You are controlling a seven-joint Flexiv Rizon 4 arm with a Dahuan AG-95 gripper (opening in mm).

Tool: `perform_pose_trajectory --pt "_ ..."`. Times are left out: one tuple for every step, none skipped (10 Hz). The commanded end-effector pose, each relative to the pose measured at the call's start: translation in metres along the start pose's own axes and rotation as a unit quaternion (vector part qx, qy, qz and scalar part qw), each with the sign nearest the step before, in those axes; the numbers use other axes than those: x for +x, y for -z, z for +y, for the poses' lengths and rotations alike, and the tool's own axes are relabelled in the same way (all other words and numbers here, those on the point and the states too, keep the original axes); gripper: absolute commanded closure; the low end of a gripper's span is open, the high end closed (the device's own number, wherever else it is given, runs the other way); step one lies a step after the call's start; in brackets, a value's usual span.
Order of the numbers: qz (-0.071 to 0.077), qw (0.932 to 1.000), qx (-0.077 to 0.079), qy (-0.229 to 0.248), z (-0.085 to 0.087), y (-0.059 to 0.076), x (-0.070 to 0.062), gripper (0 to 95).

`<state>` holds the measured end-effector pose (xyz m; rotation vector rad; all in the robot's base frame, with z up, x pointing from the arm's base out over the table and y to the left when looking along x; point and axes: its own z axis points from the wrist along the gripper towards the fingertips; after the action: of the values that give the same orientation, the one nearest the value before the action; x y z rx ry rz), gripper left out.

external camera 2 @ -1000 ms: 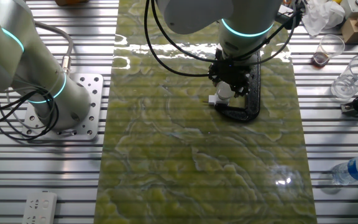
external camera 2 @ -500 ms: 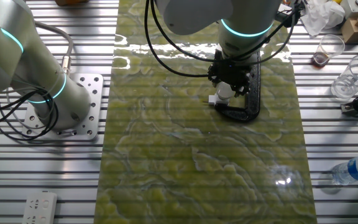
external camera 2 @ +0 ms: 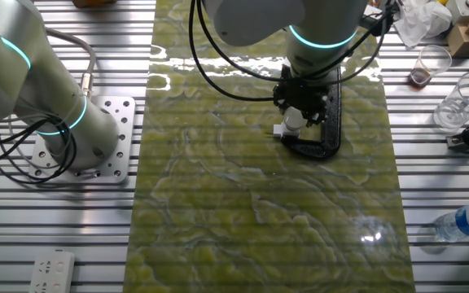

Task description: Install the light bulb by rotating it

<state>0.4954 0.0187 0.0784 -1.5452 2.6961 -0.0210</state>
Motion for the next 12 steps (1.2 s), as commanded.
perform_pose_trajectory --pt "0.001 1.0000 0.000 -0.005 -0.0008 -0.0002 0.0000 95.0" --pt "0.000 0.9999 0.000 -0.014 -0.0008 -0.0003 0.0000 95.0" --pt "0.001 0.9997 0.000 -0.026 -0.0008 -0.0007 0.0001 95.0" --pt "0.004 0.9986 -0.003 -0.053 -0.0008 -0.0008 0.0001 95.0" --pt "0.005 0.9958 -0.004 -0.091 -0.0008 -0.0008 0.0001 95.0" --pt "0.005 0.9926 -0.005 -0.121 -0.0008 -0.0008 0.0001 95.0" --pt "0.005 0.9892 -0.006 -0.147 -0.0008 -0.0008 0.0001 95.0" --pt "0.007 0.9826 -0.006 -0.186 -0.0008 -0.0008 0.0001 95.0" --pt "0.009 0.9795 -0.005 -0.201 -0.0008 -0.0008 0.0001 95.0" --pt "0.011 0.9725 -0.004 -0.233 -0.0008 -0.0008 0.0001 95.0" --pt "0.012 0.9624 -0.003 -0.271 -0.0009 -0.0008 0.0001 95.0" --pt "0.013 0.9550 -0.002 -0.296 -0.0008 -0.0008 0.0002 95.0"
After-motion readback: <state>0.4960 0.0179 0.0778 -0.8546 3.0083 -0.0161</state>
